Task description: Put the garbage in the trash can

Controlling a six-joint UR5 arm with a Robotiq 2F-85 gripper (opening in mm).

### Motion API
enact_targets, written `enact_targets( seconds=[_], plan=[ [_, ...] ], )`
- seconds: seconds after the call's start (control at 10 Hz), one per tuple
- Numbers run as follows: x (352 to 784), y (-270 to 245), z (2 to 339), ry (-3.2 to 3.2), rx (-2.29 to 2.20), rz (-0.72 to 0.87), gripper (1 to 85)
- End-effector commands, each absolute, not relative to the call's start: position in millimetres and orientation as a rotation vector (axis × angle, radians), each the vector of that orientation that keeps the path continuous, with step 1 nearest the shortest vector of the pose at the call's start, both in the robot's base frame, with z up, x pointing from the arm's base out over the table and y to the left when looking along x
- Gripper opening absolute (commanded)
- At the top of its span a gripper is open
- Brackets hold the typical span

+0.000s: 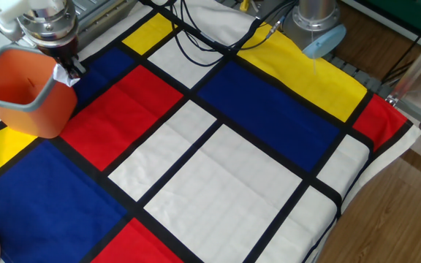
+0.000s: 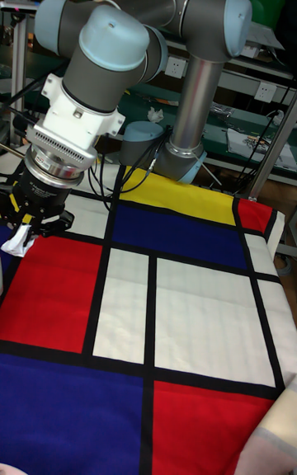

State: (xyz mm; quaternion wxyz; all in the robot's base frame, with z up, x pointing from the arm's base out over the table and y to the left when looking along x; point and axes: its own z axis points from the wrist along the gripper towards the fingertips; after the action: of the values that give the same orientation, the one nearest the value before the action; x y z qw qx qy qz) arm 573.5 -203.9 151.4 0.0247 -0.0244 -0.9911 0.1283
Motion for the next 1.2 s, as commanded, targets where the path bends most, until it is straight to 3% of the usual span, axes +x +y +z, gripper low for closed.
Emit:
enact_targets(
  seconds=[0.0, 1.1],
  plan=[
    [572.0, -196.3, 150.3, -3.062, -0.005, 0.343, 1.0],
    [578.7, -187.2, 142.7, -3.076, 0.033, 0.286, 1.0]
  ],
)
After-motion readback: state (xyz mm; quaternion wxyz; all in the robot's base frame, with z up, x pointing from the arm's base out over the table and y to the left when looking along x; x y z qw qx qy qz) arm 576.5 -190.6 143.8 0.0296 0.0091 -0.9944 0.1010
